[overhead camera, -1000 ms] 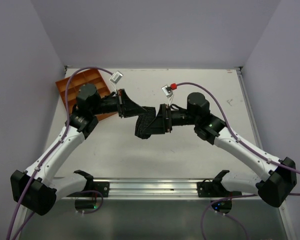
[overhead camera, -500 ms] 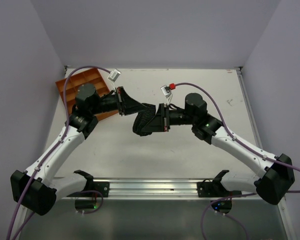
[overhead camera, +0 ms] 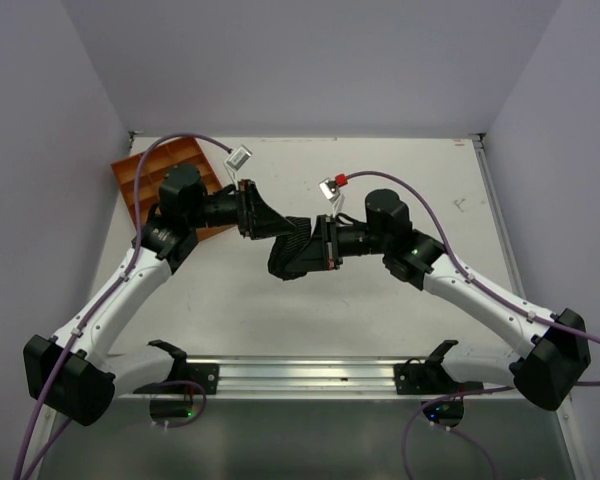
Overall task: Roll the underwear
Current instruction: Place the rolled underwear into the container
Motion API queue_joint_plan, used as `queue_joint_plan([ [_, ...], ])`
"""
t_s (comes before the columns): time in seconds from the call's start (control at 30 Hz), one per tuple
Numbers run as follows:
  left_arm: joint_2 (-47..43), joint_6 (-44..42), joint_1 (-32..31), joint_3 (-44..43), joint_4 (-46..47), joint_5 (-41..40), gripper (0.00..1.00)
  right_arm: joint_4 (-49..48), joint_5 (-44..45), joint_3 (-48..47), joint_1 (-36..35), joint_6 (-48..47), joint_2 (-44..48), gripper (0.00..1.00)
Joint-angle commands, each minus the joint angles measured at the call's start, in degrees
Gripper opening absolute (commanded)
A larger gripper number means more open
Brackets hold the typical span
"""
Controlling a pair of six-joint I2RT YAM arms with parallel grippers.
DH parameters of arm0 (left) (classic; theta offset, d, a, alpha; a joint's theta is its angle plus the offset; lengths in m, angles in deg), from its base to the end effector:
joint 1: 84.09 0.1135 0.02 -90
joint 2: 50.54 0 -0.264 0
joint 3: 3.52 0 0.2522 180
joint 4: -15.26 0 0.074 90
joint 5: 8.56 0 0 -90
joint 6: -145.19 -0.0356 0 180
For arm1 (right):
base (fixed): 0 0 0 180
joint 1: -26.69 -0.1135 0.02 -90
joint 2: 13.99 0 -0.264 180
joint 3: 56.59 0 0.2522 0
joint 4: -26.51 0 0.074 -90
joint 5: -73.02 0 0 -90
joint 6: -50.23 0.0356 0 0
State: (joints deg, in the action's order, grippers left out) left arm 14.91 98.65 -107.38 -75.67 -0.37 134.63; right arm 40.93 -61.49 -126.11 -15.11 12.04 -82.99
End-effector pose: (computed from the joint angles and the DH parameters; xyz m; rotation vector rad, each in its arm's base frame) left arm 0.2229 -0.1270 0.3683 0.4449 1.9131 -1.6043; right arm 0.1877 0.2013 0.3384 -0.4793 2.1172 1.7587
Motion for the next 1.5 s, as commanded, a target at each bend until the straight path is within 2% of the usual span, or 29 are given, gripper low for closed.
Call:
queue_joint_plan([
  [0.0, -2.2, -2.4, 0.2, 0.9, -1.4, 3.5, 0.63, 2.2, 0.0, -2.8, -0.4, -2.9, 1.2, 0.0],
  [0.33, -1.6, -3.6, 0.1, 1.8, -4.1, 4.7, 0.71, 5.0, -0.6, -3.7, -0.4, -4.7, -0.2, 0.0],
  [0.47, -1.2, -0.3, 0.0, 2.5, 0.0, 4.3, 0.7, 6.7, -0.8, -4.1, -0.5, -5.7, -0.5, 0.0],
  [0.53, -0.9, 0.1, -0.1, 2.5, 0.8, 4.1, 0.62, 8.1, -0.8, -4.4, -0.5, -6.5, -0.8, 0.0],
  [0.57, -0.8, 0.7, -0.2, 2.7, 0.9, 4.2, 0.54, 8.3, -0.8, -4.7, -0.5, -6.8, -1.0, 0.0],
  [0.67, -0.1, 3.1, -0.4, 3.5, 6.7, 5.9, 0.4, 9.0, -0.6, -4.9, -0.5, -7.0, -1.0, 0.0],
  [0.7, 0.5, 3.5, -0.4, 3.8, 7.4, 6.9, 0.25, 9.1, -0.6, -4.8, -0.4, -7.1, -1.0, 0.0],
  [0.73, 0.6, 3.6, -0.5, 3.9, 7.4, 7.3, 0.18, 9.7, -0.5, -4.8, -0.5, -7.2, -1.0, 0.0],
  [0.77, 0.8, 3.5, -0.7, 3.9, 7.4, 7.5, 0.02, 9.8, -0.6, -4.8, -0.4, -7.3, -1.0, 0.0],
  [0.83, 0.6, 3.4, -0.8, 4.6, 7.2, 7.0, 0.0, 10.3, -0.1, -4.6, -0.5, -7.3, -1.1, 0.0],
  [0.9, 0.5, 2.9, -0.8, 4.8, 6.9, 5.6, 0.0, 11.7, 0.0, -4.6, -0.5, -7.6, -1.1, 0.12],
  [0.93, 0.5, 2.3, -0.8, 4.3, 5.2, 4.7, 0.0, 12.9, 1.1, -4.7, -0.4, -8.3, -1.2, 0.23],
  [0.97, 0.6, -0.1, -0.8, 3.5, 3.6, 3.7, 0.0, 14.5, 1.5, -5.4, -0.5, -9.0, -1.2, 0.39],
  [1.03, 1.7, -3.5, -0.8, 0.0, -2.5, -0.3, 0.0, 17.5, 2.4, -5.7, -0.4, -10.9, -0.9, 0.46],
  [1.07, 2.3, -6.2, -0.7, -1.2, -4.1, -1.4, 0.0, 18.3, 3.1, -5.5, -0.4, -11.4, -0.4, 0.53],
  [1.17, 5.3, -9.4, -0.6, -5.1, -7.1, -5.5, 0.0, 20.6, 4.0, -4.9, -0.5, -12.3, 0.7, 0.63],
  [1.3, 6.2, -10.5, 0.1, -6.4, -7.7, -11.5, 0.0, 23.9, 5.0, -4.3, -0.4, -13.8, 2.4, 0.66],
  [1.37, 7.5, -13.2, 1.0, -8.6, -12.2, -15.6, 0.0, 26.0, 5.4, -4.6, -0.4, -14.8, 3.2, 0.66],
  [1.43, 8.8, -17.7, 1.6, -11.0, -18.5, -25.8, 0.0, 28.2, 5.8, -4.6, -0.5, -15.7, 4.6, 0.66],
  [1.47, 10.3, -19.0, 1.8, -13.7, -20.5, -37.3, 0.0, 28.7, 5.8, -4.7, -0.5, -15.9, 5.0, 0.66],
])
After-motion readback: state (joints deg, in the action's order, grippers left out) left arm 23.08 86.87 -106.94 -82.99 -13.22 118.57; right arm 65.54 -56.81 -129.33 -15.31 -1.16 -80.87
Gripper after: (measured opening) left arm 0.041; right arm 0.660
